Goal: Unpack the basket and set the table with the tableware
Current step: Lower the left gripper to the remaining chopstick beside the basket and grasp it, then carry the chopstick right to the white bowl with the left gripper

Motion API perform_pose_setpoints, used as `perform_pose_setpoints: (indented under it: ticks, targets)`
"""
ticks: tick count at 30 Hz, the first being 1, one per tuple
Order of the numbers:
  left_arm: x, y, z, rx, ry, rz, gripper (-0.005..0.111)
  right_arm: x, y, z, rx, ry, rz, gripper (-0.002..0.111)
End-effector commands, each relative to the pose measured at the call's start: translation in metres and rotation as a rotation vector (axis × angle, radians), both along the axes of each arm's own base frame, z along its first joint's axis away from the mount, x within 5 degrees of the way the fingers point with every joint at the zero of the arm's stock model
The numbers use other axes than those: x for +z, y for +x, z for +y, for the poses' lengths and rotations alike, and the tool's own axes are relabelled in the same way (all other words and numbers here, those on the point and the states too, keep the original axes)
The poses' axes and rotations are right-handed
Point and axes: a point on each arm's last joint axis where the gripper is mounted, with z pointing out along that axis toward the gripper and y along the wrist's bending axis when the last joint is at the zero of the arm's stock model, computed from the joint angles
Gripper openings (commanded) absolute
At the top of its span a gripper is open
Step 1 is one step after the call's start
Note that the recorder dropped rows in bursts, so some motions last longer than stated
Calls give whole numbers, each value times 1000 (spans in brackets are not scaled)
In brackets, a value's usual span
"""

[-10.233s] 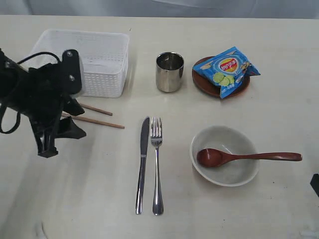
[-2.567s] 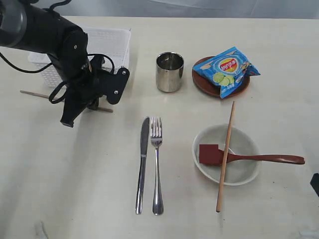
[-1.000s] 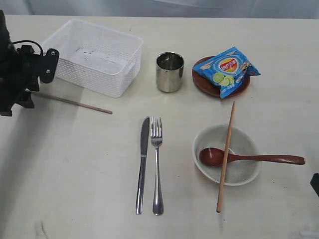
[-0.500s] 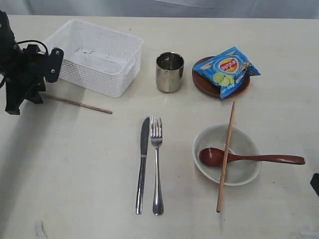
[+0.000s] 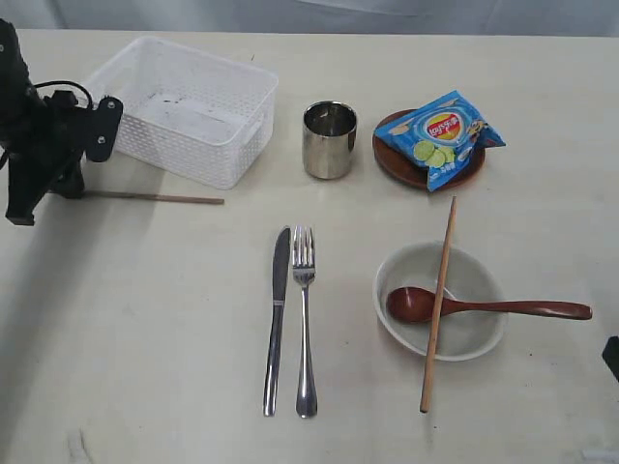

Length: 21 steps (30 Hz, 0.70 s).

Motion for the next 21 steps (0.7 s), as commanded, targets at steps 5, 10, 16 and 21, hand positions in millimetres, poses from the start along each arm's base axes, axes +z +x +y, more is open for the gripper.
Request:
perform_pose_setpoints:
  ticks: [5,10,16,21]
  targets:
    - [31,-24,1,54,-7,120,0,-1,0,0,-1,3,-7,0]
    - [45,-48,-4,47,-7,119,0,-1,0,0,-1,3,-7,0]
    - [61,-81,-28,-94,20,11,0,-1,0,0,-1,3,-7,0]
    - [94,-91,-59,-192,-36,-216,0,-1,0,0,-1,3,-7,0]
